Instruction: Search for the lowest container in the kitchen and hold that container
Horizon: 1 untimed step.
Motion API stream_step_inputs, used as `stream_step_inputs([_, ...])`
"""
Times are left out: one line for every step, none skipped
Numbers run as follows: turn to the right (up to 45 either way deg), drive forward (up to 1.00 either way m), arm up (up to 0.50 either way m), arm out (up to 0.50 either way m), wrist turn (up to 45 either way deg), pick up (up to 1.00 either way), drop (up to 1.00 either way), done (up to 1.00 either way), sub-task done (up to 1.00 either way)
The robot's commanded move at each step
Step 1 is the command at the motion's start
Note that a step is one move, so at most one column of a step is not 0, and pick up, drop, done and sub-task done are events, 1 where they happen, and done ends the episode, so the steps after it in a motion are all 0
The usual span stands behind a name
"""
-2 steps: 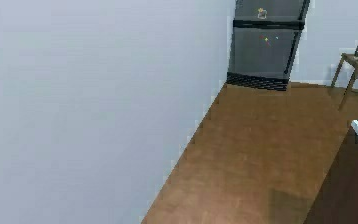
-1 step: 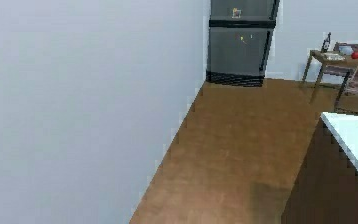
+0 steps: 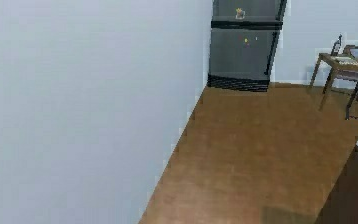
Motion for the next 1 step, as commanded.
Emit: stream_step_inputs([15.0, 0.00, 0.00, 0.00, 0.0, 0.00, 0.00, 0.00, 0.00])
